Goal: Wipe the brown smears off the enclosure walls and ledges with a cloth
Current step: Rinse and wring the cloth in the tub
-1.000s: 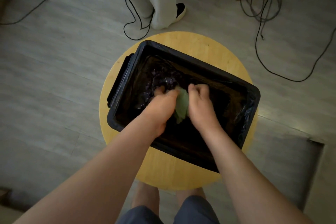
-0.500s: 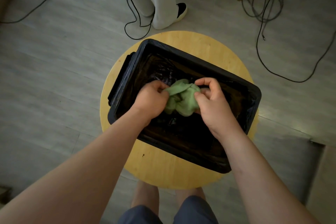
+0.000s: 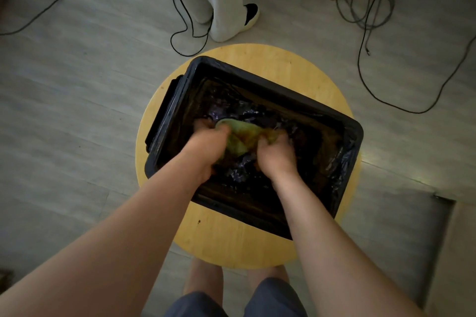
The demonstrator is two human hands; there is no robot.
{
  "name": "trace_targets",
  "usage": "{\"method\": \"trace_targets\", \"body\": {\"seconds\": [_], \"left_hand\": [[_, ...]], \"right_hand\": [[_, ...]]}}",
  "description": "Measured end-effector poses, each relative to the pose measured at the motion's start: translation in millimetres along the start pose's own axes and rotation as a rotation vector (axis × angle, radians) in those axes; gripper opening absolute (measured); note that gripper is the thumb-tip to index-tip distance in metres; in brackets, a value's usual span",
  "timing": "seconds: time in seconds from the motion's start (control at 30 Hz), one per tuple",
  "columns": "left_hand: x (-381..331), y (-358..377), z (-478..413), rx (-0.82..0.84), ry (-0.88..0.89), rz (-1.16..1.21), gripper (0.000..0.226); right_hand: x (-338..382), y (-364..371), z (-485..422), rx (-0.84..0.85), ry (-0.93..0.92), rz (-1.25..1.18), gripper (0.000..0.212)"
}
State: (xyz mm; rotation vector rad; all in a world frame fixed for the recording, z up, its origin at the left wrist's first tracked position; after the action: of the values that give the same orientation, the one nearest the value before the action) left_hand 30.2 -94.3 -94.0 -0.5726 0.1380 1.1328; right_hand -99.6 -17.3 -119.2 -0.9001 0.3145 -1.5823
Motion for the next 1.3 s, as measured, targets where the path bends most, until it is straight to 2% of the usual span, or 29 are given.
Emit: {"method": "trace_targets", "body": {"seconds": [0.07, 0.13, 0.23, 0.33, 0.47, 0.53, 0.6, 0.67, 0.8, 0.87, 0.93, 1.03, 1.1, 1.17, 1.23, 1.3], "left_hand": [[0.0, 5.5, 3.6, 0.045, -0.127, 0.096, 0.039], [-0.2, 11.6, 5.1, 0.076, -0.294, 0.251, 0.05], [-2.5, 17.7, 4.0, 0.029, -0.352, 0.363, 0.049], [-4.6, 15.6, 7.5, 0.011, -0.302, 0.302, 0.039], [1.1, 21.5, 1.5, 0.049, -0.09, 0.295, 0.017], [0.2, 20.8, 2.8, 0.047, -0.051, 0.278, 0.027], [-7.3, 18.8, 7.5, 0.068, -0.131, 0.275, 0.031], [-12.6, 16.4, 9.4, 0.082, -0.198, 0.185, 0.039], [-9.8, 2.0, -0.4, -0.059, -0.056, 0.001, 0.052], [-7.1, -5.5, -7.8, -0.055, -0.05, -0.027, 0.062], [-1.3, -6.9, -9.2, -0.029, -0.042, -0.059, 0.062], [9.0, -3.3, -5.7, -0.05, -0.007, -0.093, 0.057], [13.0, -1.0, -4.6, -0.122, 0.034, -0.093, 0.058], [11.2, 0.0, -0.2, -0.179, 0.097, -0.179, 0.051], [8.7, 2.7, 3.9, -0.155, 0.096, -0.238, 0.05], [7.2, 6.3, 9.0, -0.056, 0.0, -0.109, 0.042]], "right_hand": [[4.7, 6.4, 8.4, 0.053, -0.076, -0.185, 0.029], [11.8, 3.3, 27.0, 0.11, -0.225, -0.226, 0.018], [19.5, -5.2, 60.2, 0.138, -0.437, -0.258, 0.033], [24.1, -6.8, 78.8, 0.132, -0.577, -0.304, 0.045], [28.0, 1.8, 69.2, -0.074, -0.715, -0.184, 0.051], [30.3, 7.0, 62.8, -0.148, -0.762, -0.089, 0.049], [33.2, 9.3, 52.8, -0.19, -0.792, -0.025, 0.05], [33.1, 6.7, 36.0, -0.172, -0.716, 0.029, 0.049], [10.5, 1.7, -6.3, -0.21, -0.355, 0.052, 0.044], [1.4, -2.3, -10.6, -0.235, -0.198, 0.017, 0.047], [-2.2, -8.8, -8.0, -0.284, -0.109, -0.023, 0.045], [-2.5, -14.9, -2.2, -0.357, -0.062, -0.152, 0.038], [-3.6, -13.2, 5.3, -0.335, -0.082, -0.138, 0.038], [-4.7, -7.0, 11.4, -0.26, -0.147, 0.009, 0.045], [-7.2, 2.7, 9.7, -0.141, -0.141, 0.112, 0.051], [-5.4, 12.0, 6.1, -0.025, -0.12, 0.073, 0.045]]}}
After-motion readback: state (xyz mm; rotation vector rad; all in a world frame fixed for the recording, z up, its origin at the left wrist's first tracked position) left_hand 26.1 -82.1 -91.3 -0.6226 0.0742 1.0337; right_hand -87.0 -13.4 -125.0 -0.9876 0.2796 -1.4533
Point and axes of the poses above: each hand's wrist, its own z-axis away from the middle knuckle, its own y-axis out of the palm, x = y × z, the point moved 2 cm from there along -z, towards the middle knuckle, and after that the axes turned 13 degrees about -x, right-handed, at the moved point
